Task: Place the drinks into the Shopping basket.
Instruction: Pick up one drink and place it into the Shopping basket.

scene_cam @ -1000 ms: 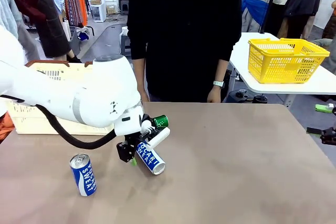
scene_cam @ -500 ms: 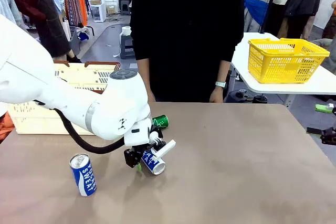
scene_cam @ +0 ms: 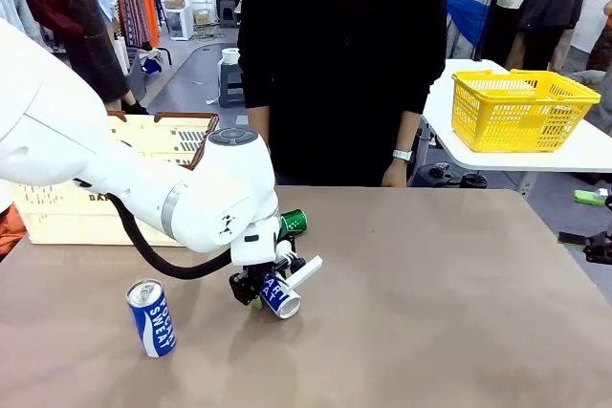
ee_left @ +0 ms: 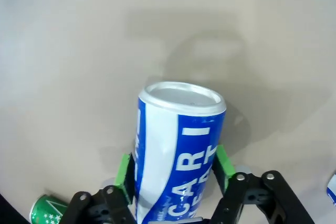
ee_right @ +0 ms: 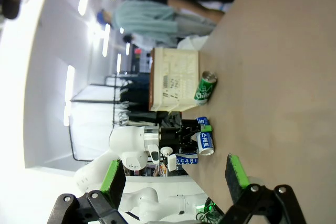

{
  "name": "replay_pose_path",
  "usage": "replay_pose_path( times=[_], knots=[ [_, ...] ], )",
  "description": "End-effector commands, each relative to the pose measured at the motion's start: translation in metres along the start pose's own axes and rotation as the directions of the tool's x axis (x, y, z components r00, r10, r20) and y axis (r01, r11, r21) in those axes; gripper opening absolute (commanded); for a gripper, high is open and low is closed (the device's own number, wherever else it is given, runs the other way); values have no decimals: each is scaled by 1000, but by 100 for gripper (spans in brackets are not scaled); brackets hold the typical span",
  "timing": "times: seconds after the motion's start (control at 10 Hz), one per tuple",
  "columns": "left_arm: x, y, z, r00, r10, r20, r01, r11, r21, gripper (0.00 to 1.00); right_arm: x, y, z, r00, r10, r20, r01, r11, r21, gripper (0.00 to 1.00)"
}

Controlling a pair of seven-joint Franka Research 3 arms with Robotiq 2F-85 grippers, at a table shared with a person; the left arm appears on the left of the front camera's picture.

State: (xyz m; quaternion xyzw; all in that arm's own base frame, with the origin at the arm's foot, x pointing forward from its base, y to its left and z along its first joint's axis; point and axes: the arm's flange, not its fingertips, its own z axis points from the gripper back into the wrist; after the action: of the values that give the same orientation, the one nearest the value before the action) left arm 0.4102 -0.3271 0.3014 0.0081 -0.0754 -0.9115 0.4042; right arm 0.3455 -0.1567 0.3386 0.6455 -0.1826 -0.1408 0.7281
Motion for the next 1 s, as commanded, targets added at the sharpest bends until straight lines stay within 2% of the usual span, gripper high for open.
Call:
replay_pose_path(
  times=[0.0,0.3,0.4,0.6,0.7,0.9],
  knots=[
    [-1,2,0,1000,5,-16,-6,1000,-17,0,1,5,2,1000,-16,-12,16,1000,-8,100],
    [-4,0,9,999,21,-25,-21,1000,-17,0,1,5,2,1000,-16,-12,16,1000,-8,100],
    [-5,-3,24,999,37,-22,-37,999,-18,0,1,5,2,1000,-16,-12,16,1000,-8,100],
    [-11,-19,90,986,160,-39,-161,987,-25,0,1,5,2,1000,-16,-12,16,1000,-8,100],
    [-18,-31,132,963,270,8,-269,961,-58,0,1,5,2,1000,-16,-12,16,1000,-8,100],
    [-45,-61,203,863,496,92,-478,862,-166,0,1,5,2,1000,-16,-12,16,1000,-8,100]
  ],
)
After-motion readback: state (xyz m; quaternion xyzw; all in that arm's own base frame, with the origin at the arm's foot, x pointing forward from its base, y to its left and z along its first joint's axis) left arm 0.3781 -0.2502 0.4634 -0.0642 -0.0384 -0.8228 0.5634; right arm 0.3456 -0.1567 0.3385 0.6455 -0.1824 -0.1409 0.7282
